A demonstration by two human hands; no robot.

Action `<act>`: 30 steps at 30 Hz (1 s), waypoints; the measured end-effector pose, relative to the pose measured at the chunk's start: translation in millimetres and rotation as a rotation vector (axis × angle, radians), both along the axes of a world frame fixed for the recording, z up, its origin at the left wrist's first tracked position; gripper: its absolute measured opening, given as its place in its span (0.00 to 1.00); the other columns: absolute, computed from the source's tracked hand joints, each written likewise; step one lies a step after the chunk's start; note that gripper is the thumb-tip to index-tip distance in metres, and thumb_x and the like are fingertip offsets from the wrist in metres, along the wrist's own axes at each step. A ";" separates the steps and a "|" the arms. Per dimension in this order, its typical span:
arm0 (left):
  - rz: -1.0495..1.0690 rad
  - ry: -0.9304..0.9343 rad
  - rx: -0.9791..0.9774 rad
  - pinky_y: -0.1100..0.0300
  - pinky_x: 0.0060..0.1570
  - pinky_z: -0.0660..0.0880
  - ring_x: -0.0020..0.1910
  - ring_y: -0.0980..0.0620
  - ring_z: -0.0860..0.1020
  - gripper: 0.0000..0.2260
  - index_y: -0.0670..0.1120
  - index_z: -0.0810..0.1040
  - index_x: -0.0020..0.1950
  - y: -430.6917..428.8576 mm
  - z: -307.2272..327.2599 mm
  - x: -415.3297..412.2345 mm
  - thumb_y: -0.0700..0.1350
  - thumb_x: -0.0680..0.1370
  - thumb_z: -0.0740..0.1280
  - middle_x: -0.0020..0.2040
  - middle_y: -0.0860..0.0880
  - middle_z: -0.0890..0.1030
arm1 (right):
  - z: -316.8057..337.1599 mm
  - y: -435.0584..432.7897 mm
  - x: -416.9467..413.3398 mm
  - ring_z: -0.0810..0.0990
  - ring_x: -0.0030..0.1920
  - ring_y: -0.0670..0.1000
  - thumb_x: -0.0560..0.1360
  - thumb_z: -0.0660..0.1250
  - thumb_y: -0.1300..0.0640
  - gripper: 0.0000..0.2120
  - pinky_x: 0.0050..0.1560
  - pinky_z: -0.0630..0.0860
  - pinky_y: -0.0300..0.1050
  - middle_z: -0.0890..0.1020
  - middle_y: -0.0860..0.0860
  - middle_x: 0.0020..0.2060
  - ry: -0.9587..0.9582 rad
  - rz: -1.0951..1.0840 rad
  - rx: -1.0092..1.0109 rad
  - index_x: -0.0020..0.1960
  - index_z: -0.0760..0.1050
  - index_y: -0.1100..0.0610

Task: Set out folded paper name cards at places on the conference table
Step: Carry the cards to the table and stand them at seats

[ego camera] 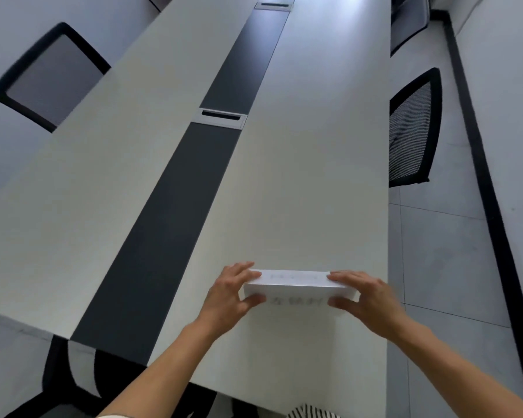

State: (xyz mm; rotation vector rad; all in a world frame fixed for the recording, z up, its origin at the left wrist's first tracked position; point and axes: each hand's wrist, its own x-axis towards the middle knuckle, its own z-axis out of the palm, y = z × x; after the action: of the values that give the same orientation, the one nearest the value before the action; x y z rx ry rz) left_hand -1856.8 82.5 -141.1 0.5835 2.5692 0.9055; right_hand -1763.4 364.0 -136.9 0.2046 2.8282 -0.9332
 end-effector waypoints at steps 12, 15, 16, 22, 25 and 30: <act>0.007 0.043 0.254 0.55 0.56 0.78 0.59 0.53 0.76 0.20 0.49 0.76 0.63 -158.8 91.2 14.6 0.46 0.72 0.72 0.61 0.52 0.78 | 106.6 -162.6 16.1 0.82 0.52 0.50 0.67 0.73 0.41 0.23 0.49 0.76 0.46 0.82 0.41 0.57 0.178 0.121 0.206 0.61 0.76 0.41; 0.082 0.078 0.219 0.57 0.57 0.77 0.59 0.54 0.76 0.20 0.49 0.76 0.63 -225.0 85.8 27.2 0.45 0.71 0.73 0.62 0.54 0.78 | 89.7 -233.2 15.1 0.79 0.58 0.47 0.68 0.71 0.41 0.22 0.57 0.75 0.47 0.80 0.39 0.60 0.155 0.134 0.119 0.62 0.75 0.39; 0.118 0.088 0.210 0.57 0.57 0.77 0.58 0.55 0.76 0.20 0.49 0.76 0.63 -243.3 81.4 30.6 0.46 0.71 0.73 0.61 0.55 0.78 | 82.0 -251.9 12.8 0.79 0.58 0.47 0.68 0.71 0.40 0.22 0.57 0.75 0.46 0.80 0.38 0.59 0.128 0.129 0.085 0.62 0.75 0.39; 0.366 0.110 0.029 0.56 0.59 0.74 0.58 0.51 0.76 0.20 0.48 0.73 0.65 -323.2 37.8 19.2 0.49 0.75 0.68 0.61 0.50 0.78 | 42.7 -313.5 -21.8 0.80 0.52 0.49 0.70 0.69 0.42 0.21 0.50 0.75 0.45 0.81 0.42 0.57 -0.028 0.108 0.059 0.63 0.74 0.40; 0.427 0.055 -0.101 0.58 0.57 0.72 0.59 0.50 0.76 0.17 0.46 0.75 0.63 -347.5 8.5 2.1 0.50 0.76 0.65 0.60 0.48 0.78 | 24.2 -320.7 -54.3 0.79 0.49 0.51 0.71 0.69 0.43 0.21 0.47 0.77 0.47 0.80 0.45 0.56 -0.077 0.090 0.067 0.64 0.75 0.42; 0.421 0.001 -0.278 0.54 0.60 0.71 0.63 0.48 0.71 0.19 0.45 0.71 0.66 -348.9 -38.5 -28.1 0.53 0.78 0.61 0.64 0.47 0.73 | -3.6 -327.3 -111.0 0.74 0.45 0.49 0.73 0.69 0.48 0.20 0.39 0.71 0.40 0.78 0.48 0.56 -0.098 0.020 0.050 0.65 0.74 0.45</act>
State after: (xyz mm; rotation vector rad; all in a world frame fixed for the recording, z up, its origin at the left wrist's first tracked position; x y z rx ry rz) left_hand -1884.9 -266.4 -179.6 -0.0400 2.8028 0.6425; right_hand -1874.4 36.7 -140.5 0.2219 2.7600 -0.8255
